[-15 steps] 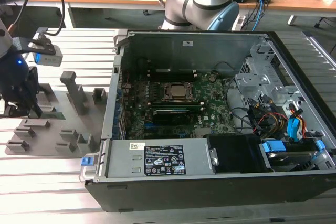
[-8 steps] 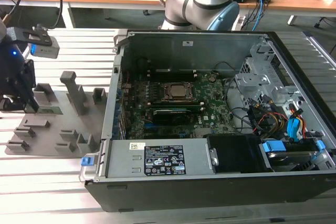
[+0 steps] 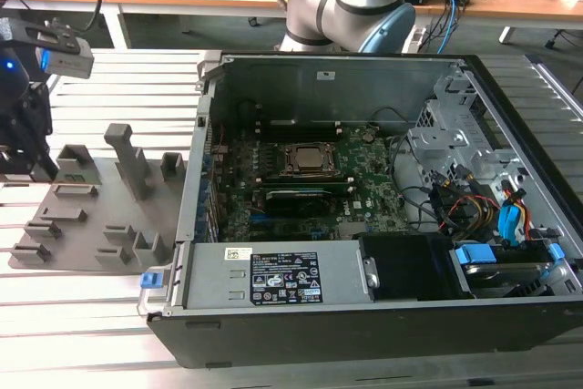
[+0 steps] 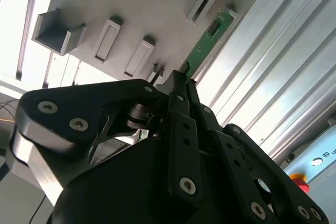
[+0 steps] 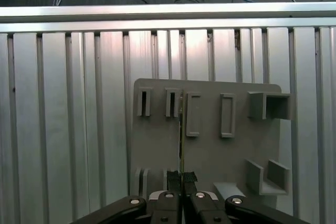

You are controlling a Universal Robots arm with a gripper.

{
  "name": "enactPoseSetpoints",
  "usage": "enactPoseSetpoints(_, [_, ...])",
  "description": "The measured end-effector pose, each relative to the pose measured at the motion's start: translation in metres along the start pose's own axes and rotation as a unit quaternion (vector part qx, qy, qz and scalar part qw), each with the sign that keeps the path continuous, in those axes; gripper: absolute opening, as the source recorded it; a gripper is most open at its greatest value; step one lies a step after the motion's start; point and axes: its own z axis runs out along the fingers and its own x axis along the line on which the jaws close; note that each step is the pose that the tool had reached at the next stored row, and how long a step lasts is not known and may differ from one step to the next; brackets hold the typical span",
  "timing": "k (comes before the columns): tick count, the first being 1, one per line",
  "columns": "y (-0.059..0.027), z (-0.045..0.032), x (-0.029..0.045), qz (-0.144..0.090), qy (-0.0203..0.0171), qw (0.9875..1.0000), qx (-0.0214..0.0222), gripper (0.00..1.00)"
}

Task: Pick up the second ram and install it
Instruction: 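Pick up the second ram and move it above second insertion slot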

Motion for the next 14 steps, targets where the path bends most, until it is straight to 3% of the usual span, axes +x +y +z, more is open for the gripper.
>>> enactPoseSetpoints(14, [0.0001, -0.0367, -0.002, 0.0, 0.0, 1.0, 0.0, 0.14])
